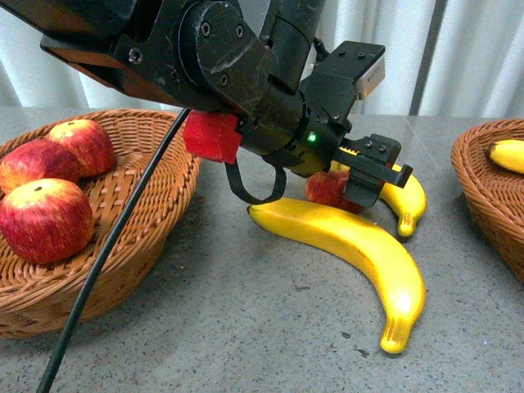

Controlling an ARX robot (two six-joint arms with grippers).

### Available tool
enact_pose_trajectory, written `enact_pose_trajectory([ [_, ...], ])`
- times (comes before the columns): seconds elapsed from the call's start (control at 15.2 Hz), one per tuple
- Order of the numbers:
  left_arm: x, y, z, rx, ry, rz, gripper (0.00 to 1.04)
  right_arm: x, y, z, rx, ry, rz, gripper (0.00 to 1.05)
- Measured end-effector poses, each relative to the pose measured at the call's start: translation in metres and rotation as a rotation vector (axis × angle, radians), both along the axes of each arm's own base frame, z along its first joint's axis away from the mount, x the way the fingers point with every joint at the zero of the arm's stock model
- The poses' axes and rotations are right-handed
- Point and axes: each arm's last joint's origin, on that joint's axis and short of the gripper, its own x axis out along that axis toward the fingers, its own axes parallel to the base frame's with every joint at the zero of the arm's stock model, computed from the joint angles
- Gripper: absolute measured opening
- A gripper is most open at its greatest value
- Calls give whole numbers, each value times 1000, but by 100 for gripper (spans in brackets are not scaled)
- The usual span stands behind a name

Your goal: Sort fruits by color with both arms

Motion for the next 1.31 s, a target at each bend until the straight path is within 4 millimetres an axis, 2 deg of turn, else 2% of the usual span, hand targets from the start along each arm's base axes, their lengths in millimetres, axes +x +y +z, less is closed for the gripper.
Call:
enact_pose_trajectory([
  [0.13, 0, 0, 0, 0, 5, 13, 61, 0, 0, 0, 0, 0, 0, 98],
  [0.39, 0, 12, 16, 0, -10, 77, 60, 0, 0, 0, 0, 0, 0, 98],
  [0.52, 3, 38, 56, -50, -84, 208, 60, 0, 0, 0, 0, 0, 0, 98],
  [0.66, 2, 83, 99, -110, -150, 418, 60, 0, 0, 0, 0, 0, 0, 98],
  [0.72, -1, 102, 108, -125, -159, 502, 60, 0, 0, 0, 0, 0, 0, 98],
  [0.85, -9, 141, 104, -123, -130, 653, 60, 0, 0, 0, 0, 1, 0, 98],
  [0.92, -15, 157, 89, -103, -84, 707, 60, 0, 0, 0, 0, 0, 0, 98],
  [0.98, -25, 182, 60, -68, 5, 761, 59, 0, 0, 0, 0, 0, 0, 98],
  [1.05, -23, 191, 56, -79, 16, 776, 66, 0, 0, 0, 0, 0, 0, 98],
  [1.11, -23, 186, 58, -91, 5, 745, 100, 0, 0, 0, 0, 0, 0, 98],
  [1.31, -64, 174, 116, -175, -196, 656, 98, 0, 0, 0, 0, 0, 0, 98],
])
